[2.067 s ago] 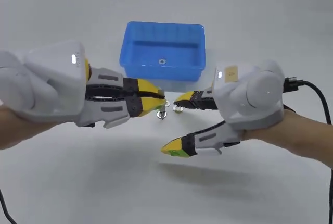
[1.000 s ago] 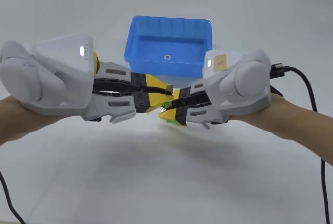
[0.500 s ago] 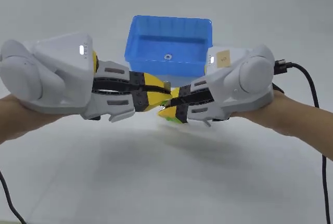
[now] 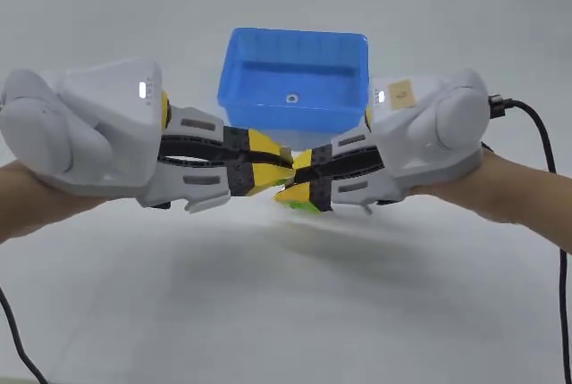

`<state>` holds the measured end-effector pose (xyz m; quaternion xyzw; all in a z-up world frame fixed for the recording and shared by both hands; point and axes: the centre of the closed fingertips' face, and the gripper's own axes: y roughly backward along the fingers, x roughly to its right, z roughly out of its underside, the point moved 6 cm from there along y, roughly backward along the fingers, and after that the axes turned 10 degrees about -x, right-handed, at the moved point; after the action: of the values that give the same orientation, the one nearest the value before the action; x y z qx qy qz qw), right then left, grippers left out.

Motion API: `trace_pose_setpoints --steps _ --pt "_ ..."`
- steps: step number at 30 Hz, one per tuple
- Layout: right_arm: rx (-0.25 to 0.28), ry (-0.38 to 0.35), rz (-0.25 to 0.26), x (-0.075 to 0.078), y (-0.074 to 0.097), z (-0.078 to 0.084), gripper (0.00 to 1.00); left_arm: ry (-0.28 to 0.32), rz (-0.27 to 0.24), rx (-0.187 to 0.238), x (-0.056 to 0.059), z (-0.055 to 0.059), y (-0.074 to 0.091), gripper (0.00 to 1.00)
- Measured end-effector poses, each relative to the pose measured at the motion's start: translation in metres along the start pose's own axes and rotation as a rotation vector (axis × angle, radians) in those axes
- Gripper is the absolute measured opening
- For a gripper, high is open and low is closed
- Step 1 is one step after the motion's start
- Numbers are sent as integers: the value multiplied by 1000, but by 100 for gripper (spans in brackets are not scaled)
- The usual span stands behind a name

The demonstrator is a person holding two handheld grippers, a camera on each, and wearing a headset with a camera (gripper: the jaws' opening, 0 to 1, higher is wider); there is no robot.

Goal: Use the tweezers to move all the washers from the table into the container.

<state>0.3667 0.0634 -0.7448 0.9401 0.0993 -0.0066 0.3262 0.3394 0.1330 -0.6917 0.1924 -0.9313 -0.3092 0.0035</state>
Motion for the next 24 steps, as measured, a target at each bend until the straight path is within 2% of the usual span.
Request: trace_pose_setpoints --steps 5,8,10,13,15,22,24 --pt "-2 85 -17 1 0 -1 8 -10 0 -9 -1 0 -1 7" --pt "-3 98 -16 0 1 -1 8 10 2 -13 -3 -2 -2 7" --pt "-4 103 -13 0 2 -1 8 -7 4 -23 -2 -4 -4 7" --pt "-8 103 -9 0 3 0 7 16 0 -26 -2 -4 -4 7" --pt "-4 100 -5 0 4 -1 8 77 -1 -7 -3 -6 -3 8" --pt "1 82 25 0 9 -8 8 70 -34 10 -6 -10 8 13" --pt "2 82 37 0 12 -11 8 59 -41 48 -5 -17 14 15"
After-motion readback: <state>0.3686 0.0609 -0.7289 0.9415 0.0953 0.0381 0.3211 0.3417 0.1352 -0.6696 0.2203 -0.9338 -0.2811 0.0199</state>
